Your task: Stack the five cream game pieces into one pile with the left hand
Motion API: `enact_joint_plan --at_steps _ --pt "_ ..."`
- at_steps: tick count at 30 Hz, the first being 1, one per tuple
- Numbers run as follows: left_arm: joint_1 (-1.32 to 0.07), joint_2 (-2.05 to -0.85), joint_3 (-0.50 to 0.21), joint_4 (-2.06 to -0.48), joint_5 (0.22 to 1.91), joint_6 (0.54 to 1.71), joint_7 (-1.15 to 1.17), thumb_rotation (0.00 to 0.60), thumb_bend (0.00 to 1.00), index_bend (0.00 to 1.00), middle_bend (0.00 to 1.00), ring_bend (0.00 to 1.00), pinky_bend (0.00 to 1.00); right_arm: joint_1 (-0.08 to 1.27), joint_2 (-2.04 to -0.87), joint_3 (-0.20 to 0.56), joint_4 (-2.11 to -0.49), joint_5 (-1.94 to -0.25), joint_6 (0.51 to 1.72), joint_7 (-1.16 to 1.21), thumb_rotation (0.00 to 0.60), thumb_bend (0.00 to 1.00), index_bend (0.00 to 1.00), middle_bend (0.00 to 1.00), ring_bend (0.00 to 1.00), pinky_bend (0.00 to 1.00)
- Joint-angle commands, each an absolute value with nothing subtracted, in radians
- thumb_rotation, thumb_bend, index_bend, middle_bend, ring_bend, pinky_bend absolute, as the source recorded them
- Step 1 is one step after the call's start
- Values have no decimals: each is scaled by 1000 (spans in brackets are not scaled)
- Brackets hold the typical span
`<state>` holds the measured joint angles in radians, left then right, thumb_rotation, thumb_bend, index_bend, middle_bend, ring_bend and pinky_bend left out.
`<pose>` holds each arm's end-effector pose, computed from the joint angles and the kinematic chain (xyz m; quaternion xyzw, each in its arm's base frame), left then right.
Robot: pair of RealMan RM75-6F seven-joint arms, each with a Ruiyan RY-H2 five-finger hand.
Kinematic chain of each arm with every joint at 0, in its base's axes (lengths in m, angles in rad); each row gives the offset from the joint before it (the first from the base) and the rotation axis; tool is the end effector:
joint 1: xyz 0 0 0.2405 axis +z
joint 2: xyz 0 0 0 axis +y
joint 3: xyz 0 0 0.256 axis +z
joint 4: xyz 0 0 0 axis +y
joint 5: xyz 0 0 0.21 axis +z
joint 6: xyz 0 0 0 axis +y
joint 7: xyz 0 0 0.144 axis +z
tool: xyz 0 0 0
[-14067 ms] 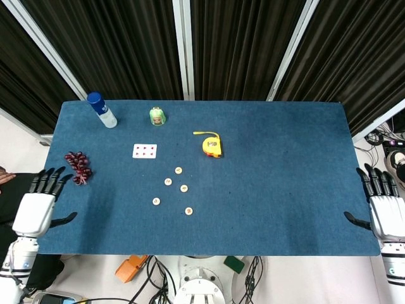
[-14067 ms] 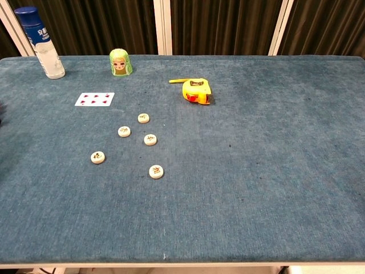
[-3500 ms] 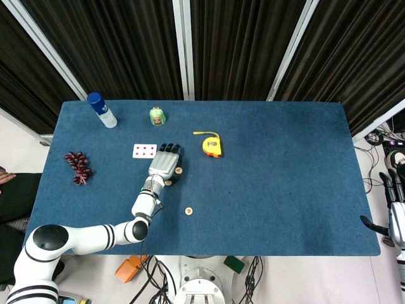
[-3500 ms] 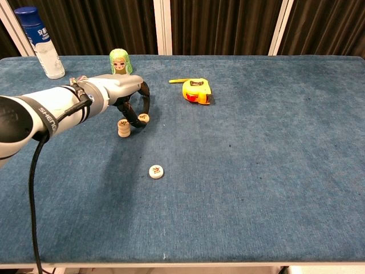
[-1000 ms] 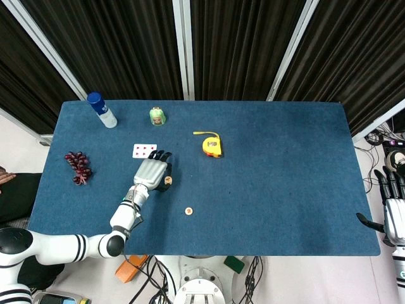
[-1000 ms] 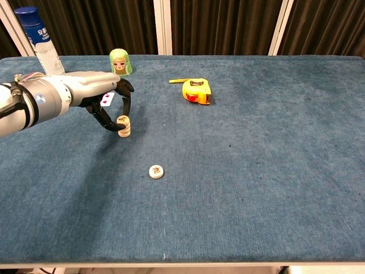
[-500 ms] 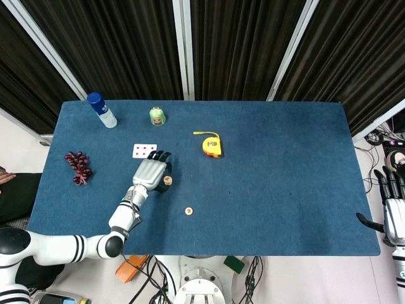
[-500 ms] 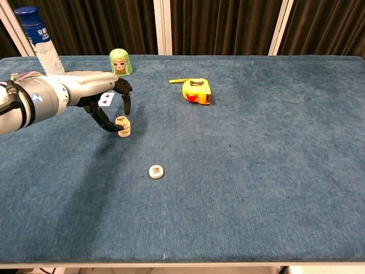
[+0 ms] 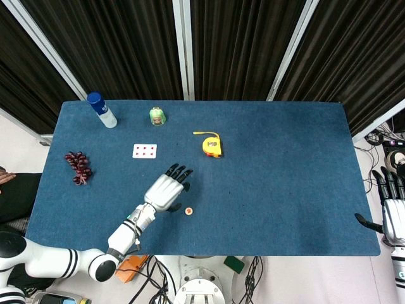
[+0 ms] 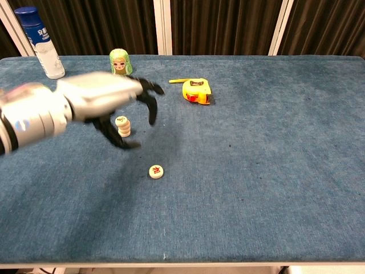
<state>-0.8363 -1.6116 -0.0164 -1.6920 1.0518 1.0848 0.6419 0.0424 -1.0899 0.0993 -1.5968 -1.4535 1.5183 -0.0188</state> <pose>-0.0978 0.2802 -0.0519 -0.8188 -0.2984 -0.3356 0.3576 -0.3234 -0.1776 0.1844 0.5655 -0.3666 0.3764 0.6357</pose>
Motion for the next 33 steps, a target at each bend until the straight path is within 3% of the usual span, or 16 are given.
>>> enact_joint_plan --at_steps 1,33 --pt "-828 -1645 4 -1682 1072 1085 671 600 260 381 49 0 0 38 -1088 98 -1595 -1453 1523 -16 600 173 0 44 0 54" --pt "-788 -1761 -6 -1569 1080 1037 717 600 279 439 49 0 0 38 -1094 97 -1595 -1453 1519 -22 600 173 0 44 0 54"
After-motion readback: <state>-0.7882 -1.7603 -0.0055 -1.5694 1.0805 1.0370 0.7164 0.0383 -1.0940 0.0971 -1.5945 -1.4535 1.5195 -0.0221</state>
